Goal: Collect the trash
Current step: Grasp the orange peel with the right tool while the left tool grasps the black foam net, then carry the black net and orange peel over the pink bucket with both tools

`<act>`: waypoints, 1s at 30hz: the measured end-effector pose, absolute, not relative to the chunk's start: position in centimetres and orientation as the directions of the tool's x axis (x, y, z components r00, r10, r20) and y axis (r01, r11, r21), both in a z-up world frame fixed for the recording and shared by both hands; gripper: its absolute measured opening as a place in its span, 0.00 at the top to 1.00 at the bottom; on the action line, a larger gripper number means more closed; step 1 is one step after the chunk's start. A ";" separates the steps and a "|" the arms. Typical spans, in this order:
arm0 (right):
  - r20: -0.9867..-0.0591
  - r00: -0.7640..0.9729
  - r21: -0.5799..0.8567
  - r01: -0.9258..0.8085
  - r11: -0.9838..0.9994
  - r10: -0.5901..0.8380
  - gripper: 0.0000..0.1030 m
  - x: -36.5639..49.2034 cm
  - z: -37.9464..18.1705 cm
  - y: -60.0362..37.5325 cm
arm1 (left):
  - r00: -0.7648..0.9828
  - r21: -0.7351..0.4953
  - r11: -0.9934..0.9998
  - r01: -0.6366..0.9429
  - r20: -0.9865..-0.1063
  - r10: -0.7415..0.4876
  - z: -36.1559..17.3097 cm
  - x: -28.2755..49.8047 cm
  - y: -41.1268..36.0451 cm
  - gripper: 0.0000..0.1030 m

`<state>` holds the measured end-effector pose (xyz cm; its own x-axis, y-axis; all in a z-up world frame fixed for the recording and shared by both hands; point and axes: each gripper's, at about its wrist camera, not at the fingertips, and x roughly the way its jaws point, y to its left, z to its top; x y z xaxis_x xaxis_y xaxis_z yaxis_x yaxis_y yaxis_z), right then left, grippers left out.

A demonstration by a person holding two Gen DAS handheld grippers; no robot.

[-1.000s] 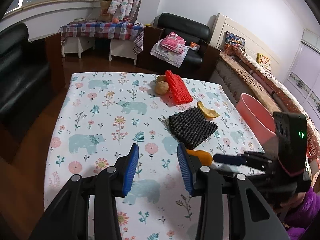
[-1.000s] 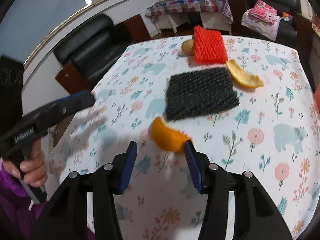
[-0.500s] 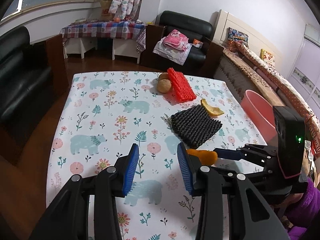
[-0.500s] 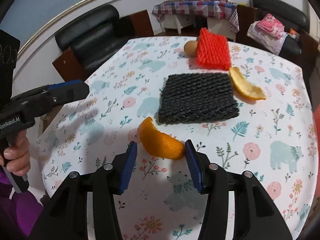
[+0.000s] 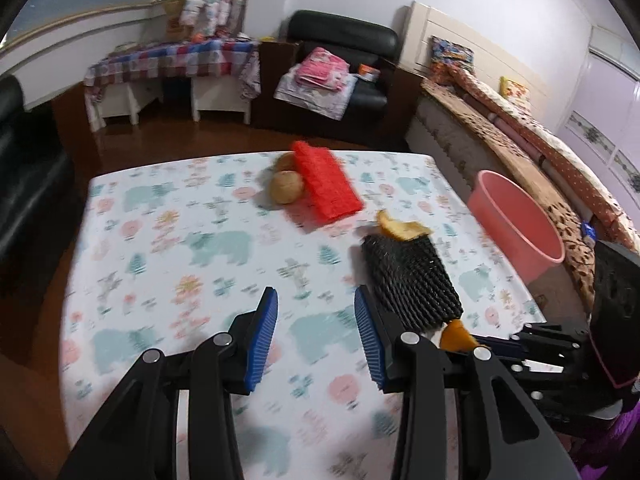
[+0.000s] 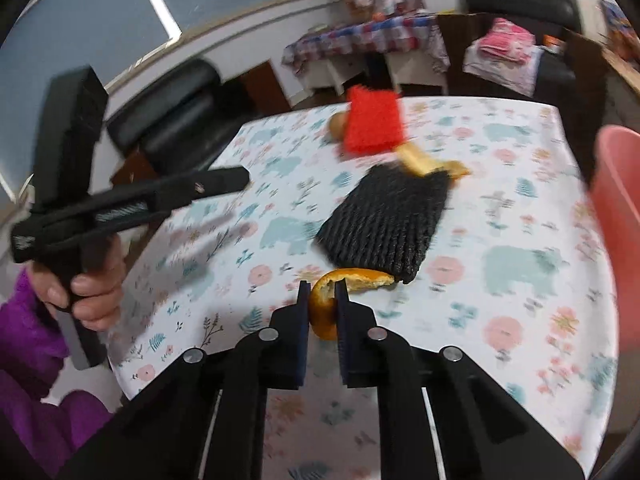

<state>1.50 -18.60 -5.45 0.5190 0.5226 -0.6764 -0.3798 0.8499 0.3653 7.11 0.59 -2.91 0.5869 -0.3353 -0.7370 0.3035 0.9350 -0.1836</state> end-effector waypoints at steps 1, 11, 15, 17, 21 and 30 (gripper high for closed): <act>-0.664 0.538 0.375 -0.362 0.853 0.520 0.88 1.2 -5.2 -19.5 | 0.577 -0.189 0.931 0.312 -0.741 -0.344 -3.1 7.4 -0.1 0.62; -0.592 0.667 0.439 -0.202 0.875 0.451 0.88 0.6 -5.0 -25.8 | 0.445 -0.240 0.898 0.370 -0.802 -0.398 -6.4 8.2 -7.6 0.62; -0.604 0.664 0.450 -0.173 0.876 0.441 0.88 0.6 -6.0 -26.1 | 0.452 -0.192 0.910 0.366 -0.818 -0.355 -7.1 7.9 -9.1 0.67; -0.613 0.656 0.446 -0.172 0.878 0.440 0.88 0.9 -6.5 -25.9 | 0.455 -0.178 0.917 0.357 -0.824 -0.337 -7.3 7.8 -9.5 0.89; -0.617 0.645 0.452 -0.179 0.874 0.451 0.88 0.8 -7.1 -25.6 | 0.488 -0.178 0.929 0.324 -0.810 -0.325 -6.7 7.4 -8.8 0.93; -0.580 0.678 0.445 -0.200 0.873 0.451 0.88 -0.5 -5.8 -25.6 | 0.574 -0.210 0.931 0.299 -0.740 -0.351 -2.9 5.8 -7.1 0.93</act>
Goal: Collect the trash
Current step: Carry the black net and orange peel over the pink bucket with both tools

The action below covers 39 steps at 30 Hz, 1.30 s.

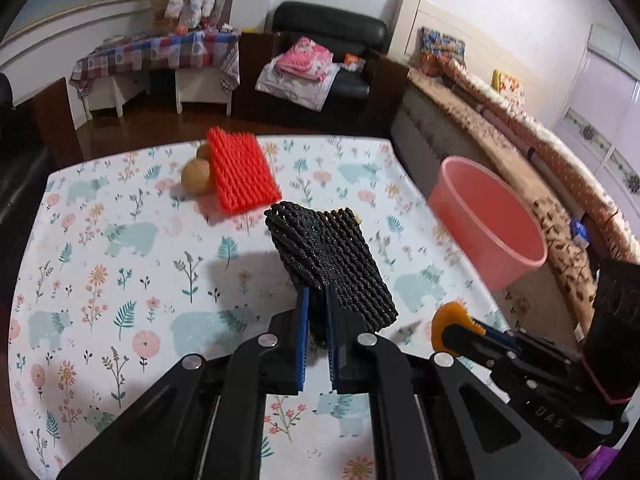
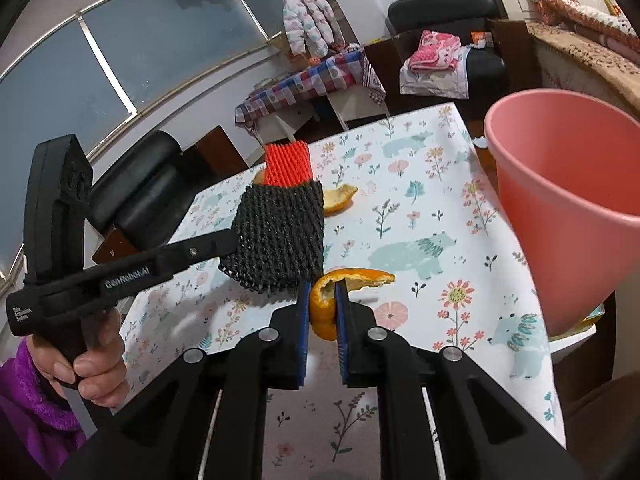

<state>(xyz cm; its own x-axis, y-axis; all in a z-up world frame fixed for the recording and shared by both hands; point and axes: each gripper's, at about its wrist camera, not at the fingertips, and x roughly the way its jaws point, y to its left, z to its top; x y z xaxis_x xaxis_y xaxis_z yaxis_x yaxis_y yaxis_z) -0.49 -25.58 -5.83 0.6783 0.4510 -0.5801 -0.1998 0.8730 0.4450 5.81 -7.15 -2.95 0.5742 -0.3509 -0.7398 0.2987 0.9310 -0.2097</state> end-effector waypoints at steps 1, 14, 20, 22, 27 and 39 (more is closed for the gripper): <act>-0.575 0.684 0.443 -0.201 0.874 0.449 0.88 -0.7 -5.6 -25.6 | 0.580 -0.215 0.929 0.301 -0.732 -0.357 -2.6 5.7 -7.1 0.93; -0.500 0.784 0.428 -0.146 0.892 0.368 0.88 -1.5 -2.2 -29.4 | 0.615 -0.226 0.901 0.371 -0.667 -0.421 0.8 5.2 -10.3 0.93; -0.475 0.826 0.418 -0.091 0.904 0.303 0.88 -1.3 -0.6 -32.3 | 0.607 -0.231 0.878 0.420 -0.647 -0.461 2.1 5.6 -13.3 0.93; -0.470 0.836 0.414 -0.073 0.907 0.282 0.88 -1.3 -0.3 -33.3 | 0.606 -0.223 0.870 0.440 -0.641 -0.471 2.4 5.7 -14.4 0.93; -0.470 0.853 0.402 -0.023 0.915 0.228 0.88 -0.8 0.2 -35.6 | 0.599 -0.201 0.852 0.484 -0.634 -0.490 2.8 6.3 -17.1 0.93; -0.505 0.853 0.407 0.099 0.908 0.133 0.88 0.8 -1.7 -40.6 | 0.564 -0.160 0.820 0.549 -0.654 -0.505 1.7 9.3 -24.7 0.93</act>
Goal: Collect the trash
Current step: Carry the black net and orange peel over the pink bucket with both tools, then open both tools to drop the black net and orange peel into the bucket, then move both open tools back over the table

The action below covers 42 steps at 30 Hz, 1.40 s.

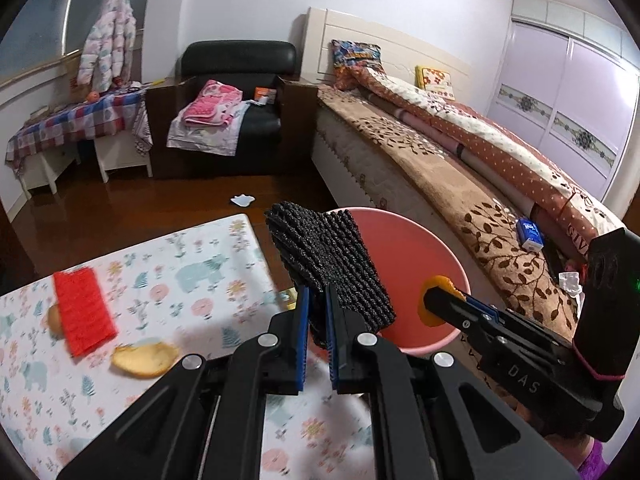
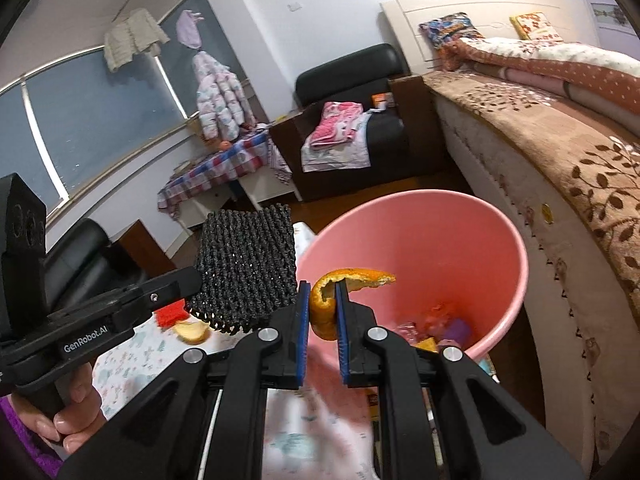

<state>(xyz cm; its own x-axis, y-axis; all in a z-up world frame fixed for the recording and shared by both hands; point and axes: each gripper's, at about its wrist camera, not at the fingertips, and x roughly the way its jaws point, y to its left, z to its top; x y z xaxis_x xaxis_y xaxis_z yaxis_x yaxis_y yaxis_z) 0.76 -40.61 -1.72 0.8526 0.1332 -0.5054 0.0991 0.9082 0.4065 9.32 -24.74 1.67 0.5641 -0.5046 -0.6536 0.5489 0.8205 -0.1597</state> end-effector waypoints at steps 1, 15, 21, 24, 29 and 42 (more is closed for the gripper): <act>-0.510 0.851 0.410 0.109 0.905 0.128 0.88 0.9 -1.9 -41.0 | 0.561 -0.158 0.818 0.553 -0.656 -0.506 1.5 9.5 -25.3 0.93; -0.565 0.820 0.418 0.188 0.889 0.092 0.87 2.8 -4.4 -43.7 | 0.508 -0.143 0.813 0.565 -0.716 -0.479 -2.3 11.7 -29.7 0.93; -0.578 0.810 0.458 0.220 0.861 0.100 0.64 3.0 -5.3 -44.2 | 0.488 -0.165 0.810 0.563 -0.725 -0.487 -3.0 12.0 -29.8 0.88; -0.583 0.807 0.446 0.225 0.866 0.091 0.64 2.8 -5.6 -44.1 | 0.486 -0.165 0.804 0.571 -0.721 -0.494 -3.1 11.8 -29.7 0.77; -0.577 0.812 0.443 0.219 0.869 0.089 0.63 2.0 -5.4 -43.5 | 0.492 -0.173 0.793 0.585 -0.701 -0.516 -2.6 11.1 -29.6 0.69; -0.543 0.837 0.418 0.202 0.886 0.065 0.63 -0.1 -3.1 -41.5 | 0.561 -0.156 0.815 0.558 -0.653 -0.509 -0.1 9.1 -26.3 0.63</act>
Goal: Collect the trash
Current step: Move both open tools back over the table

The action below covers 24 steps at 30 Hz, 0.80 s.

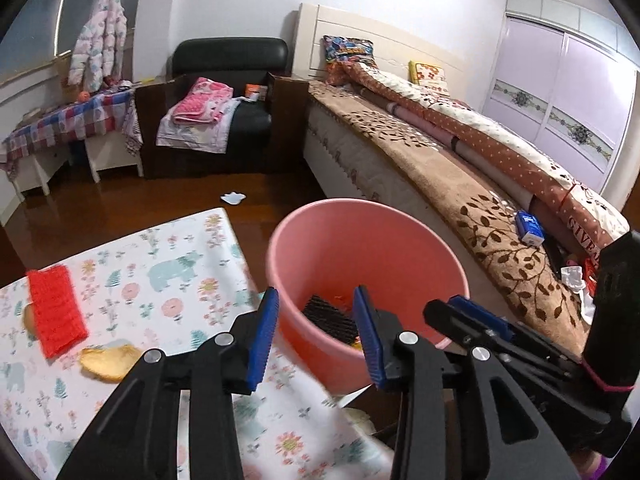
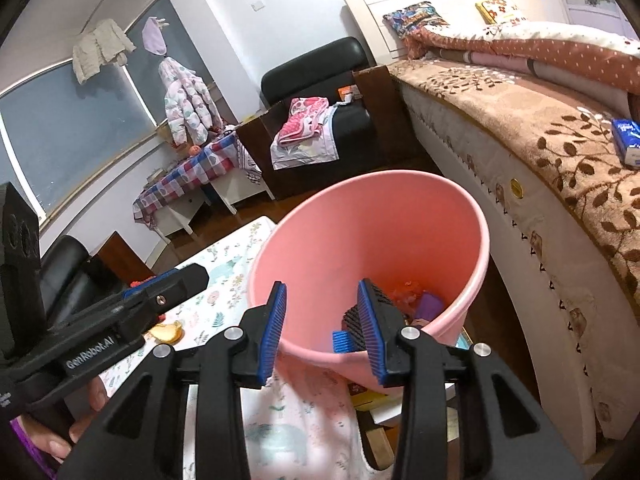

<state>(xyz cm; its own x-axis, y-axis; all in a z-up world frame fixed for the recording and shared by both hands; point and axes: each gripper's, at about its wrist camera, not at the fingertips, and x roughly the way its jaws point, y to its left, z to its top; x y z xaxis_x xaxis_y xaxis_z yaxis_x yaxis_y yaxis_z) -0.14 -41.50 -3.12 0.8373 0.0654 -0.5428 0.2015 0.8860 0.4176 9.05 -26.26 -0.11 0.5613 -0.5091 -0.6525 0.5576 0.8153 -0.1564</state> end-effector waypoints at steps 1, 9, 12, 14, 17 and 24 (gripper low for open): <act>-0.539 0.840 0.416 0.197 0.888 0.066 0.63 -0.4 -2.9 -41.1 | 0.566 -0.155 0.818 0.553 -0.651 -0.506 0.0 8.8 -25.8 0.63; -0.530 0.843 0.395 0.152 0.906 0.090 0.63 -1.8 -1.7 -37.3 | 0.606 -0.153 0.853 0.499 -0.642 -0.470 0.8 7.1 -20.8 0.63; -0.538 0.836 0.388 0.130 0.912 0.110 0.63 -2.2 -1.7 -35.8 | 0.617 -0.152 0.868 0.472 -0.646 -0.449 0.8 6.5 -18.9 0.63; -0.540 0.831 0.387 0.106 0.916 0.132 0.63 -2.4 -1.7 -34.6 | 0.621 -0.154 0.878 0.453 -0.652 -0.435 0.7 6.1 -17.5 0.63; -0.541 0.826 0.378 0.073 0.923 0.157 0.63 -2.7 -1.8 -32.8 | 0.633 -0.152 0.896 0.417 -0.659 -0.406 0.4 5.6 -15.5 0.63; -0.565 0.799 0.352 0.010 0.936 0.204 0.64 -3.2 -2.2 -28.7 | 0.644 -0.169 0.931 0.323 -0.682 -0.347 -0.7 5.2 -11.6 0.63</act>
<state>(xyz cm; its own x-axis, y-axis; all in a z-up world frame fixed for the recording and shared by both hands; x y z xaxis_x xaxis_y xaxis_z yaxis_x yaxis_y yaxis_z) -3.15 -28.66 -2.18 0.7991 0.2042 -0.5654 0.0100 0.9359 0.3522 5.20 -11.63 -0.65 0.6445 -0.3467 -0.6815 0.3227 0.9314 -0.1686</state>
